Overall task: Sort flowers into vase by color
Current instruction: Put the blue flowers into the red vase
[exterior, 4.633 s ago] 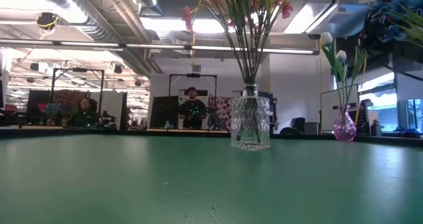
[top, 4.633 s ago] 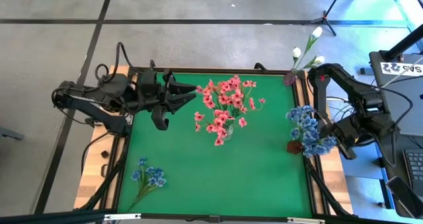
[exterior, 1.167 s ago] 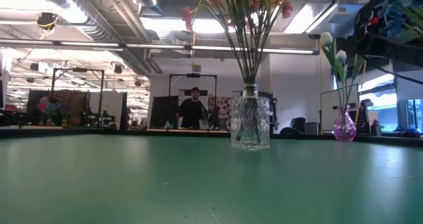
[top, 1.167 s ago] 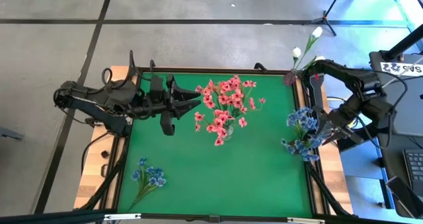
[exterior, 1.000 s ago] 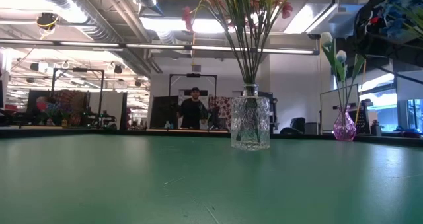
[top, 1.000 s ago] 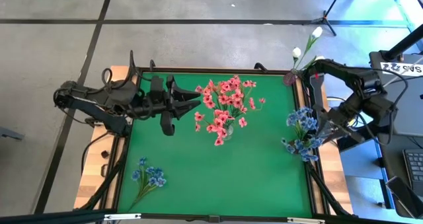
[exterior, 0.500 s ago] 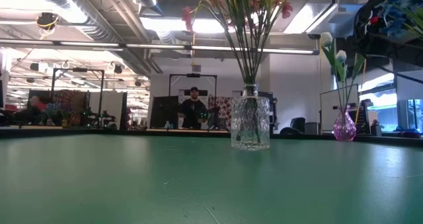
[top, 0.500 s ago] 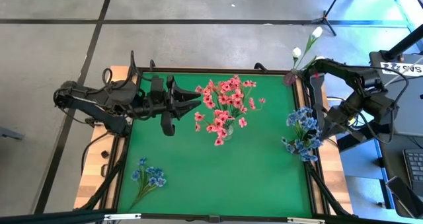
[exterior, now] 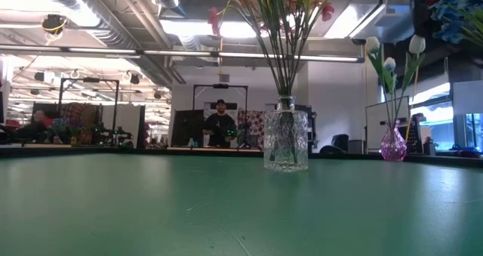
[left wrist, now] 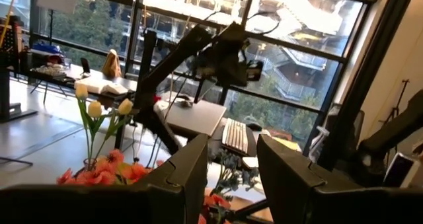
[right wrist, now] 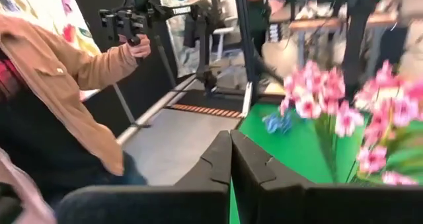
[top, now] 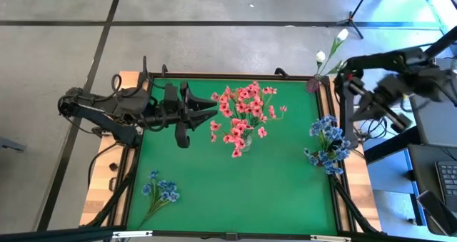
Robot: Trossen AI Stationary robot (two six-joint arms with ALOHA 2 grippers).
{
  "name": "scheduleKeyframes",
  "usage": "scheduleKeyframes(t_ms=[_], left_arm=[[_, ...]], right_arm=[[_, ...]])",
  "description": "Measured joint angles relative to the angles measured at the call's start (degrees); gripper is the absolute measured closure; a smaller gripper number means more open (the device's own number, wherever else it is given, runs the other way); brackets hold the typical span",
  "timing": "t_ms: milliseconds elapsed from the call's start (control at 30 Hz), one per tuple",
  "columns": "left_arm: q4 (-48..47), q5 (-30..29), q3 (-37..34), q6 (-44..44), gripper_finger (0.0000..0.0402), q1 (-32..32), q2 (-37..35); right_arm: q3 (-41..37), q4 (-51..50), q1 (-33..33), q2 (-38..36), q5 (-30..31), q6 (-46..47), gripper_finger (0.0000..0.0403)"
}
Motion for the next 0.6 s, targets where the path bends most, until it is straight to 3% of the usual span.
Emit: scheduleKeyframes(t_ms=[200,300,433,600], left_arm=[[-2.64,0.04,0.0,2.34,0.0274,-1.18,-1.05],[-5.18,0.07,0.0,3.07,0.0274,-1.4,-2.67],[-10.57,0.13,0.0,2.77,0.0274,-1.56,-5.23],[-17.08,0.18,0.0,0.91,0.0274,-3.45,-7.9]], right_arm=[[1.22,-0.09,-0.59,6.36,9.93,0.75,0.0402],[0.15,-0.1,-5.09,8.96,10.45,3.47,0.0402],[-1.72,-0.04,-16.83,12.62,8.98,8.76,0.0402],[-2.23,3.4,-37.3,19.58,-1.73,11.5,0.0402]])
